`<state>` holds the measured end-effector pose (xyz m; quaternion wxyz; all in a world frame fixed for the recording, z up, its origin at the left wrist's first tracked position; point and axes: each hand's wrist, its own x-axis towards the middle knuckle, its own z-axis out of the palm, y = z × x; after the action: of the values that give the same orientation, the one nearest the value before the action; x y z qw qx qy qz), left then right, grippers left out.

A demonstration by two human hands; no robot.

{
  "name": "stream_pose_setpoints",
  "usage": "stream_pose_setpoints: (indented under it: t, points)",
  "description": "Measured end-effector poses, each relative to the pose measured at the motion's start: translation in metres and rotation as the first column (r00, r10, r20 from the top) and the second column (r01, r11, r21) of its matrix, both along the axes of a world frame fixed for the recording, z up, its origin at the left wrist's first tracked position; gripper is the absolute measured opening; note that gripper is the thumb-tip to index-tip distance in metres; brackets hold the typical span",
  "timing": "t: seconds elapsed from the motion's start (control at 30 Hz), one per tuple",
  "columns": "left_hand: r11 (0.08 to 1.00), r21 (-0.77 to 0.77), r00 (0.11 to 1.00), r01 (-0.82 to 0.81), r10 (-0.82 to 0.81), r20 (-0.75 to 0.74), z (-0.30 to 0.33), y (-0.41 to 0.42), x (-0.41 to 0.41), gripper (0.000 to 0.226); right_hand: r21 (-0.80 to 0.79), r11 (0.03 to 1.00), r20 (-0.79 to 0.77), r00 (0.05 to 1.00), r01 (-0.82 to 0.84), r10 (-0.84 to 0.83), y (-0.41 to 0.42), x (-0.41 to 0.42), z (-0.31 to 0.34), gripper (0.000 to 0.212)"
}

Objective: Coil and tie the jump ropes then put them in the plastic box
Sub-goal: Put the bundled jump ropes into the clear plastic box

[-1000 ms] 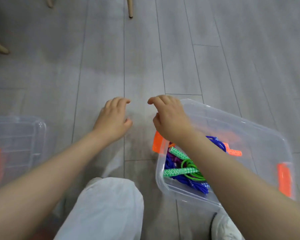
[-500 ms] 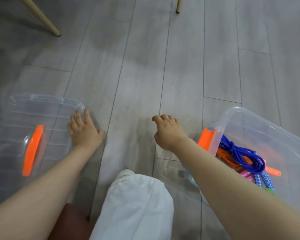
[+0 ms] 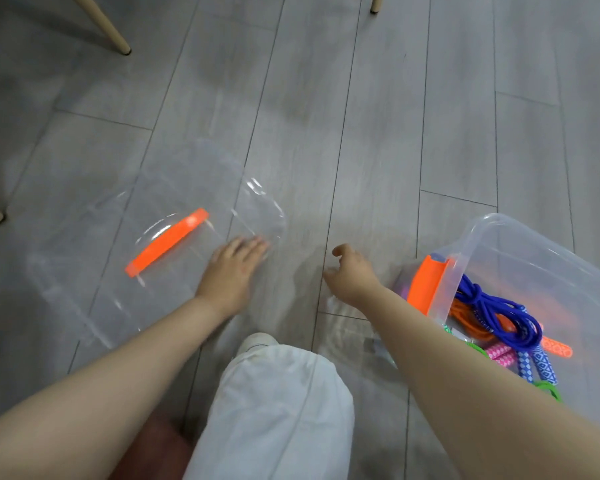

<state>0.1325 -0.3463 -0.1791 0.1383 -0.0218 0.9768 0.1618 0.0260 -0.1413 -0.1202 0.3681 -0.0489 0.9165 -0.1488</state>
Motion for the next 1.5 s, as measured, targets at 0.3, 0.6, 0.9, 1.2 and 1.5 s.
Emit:
stream_pose_setpoints:
  t: [0.3,0.6,0.9,1.2,1.5]
  points:
    - [0.828,0.089,0.828,0.554,-0.558,0.042,0.009,0.047,0.003,0.065,0.095,0.957,0.022,0.96,0.275,-0.278,0.005,0.002,-0.014,0.05]
    - [0.998,0.058,0.999,-0.024,0.026,-0.031,0.001,-0.016,-0.003,0.061,0.141,0.951,-0.039,0.961,0.277,-0.274,0.01,0.017,-0.027,0.045]
    - [0.588,0.091,0.592,-0.803,0.806,0.01,-0.001,-0.075,0.006,0.073,0.22,0.955,-0.026,0.979,0.201,-0.201,0.01,0.019,-0.03,0.042]
    - [0.389,0.275,0.389,-0.879,0.919,-0.06,0.012,-0.073,-0.011,0.063,-0.02,0.764,-0.101,0.759,0.644,-0.643,-0.001,-0.001,-0.019,0.041]
    - [0.233,0.461,0.233,-0.856,0.971,-0.059,0.05,-0.066,-0.04,0.052,-0.389,0.748,-0.28,0.704,0.538,-0.653,-0.005,-0.033,0.063,0.067]
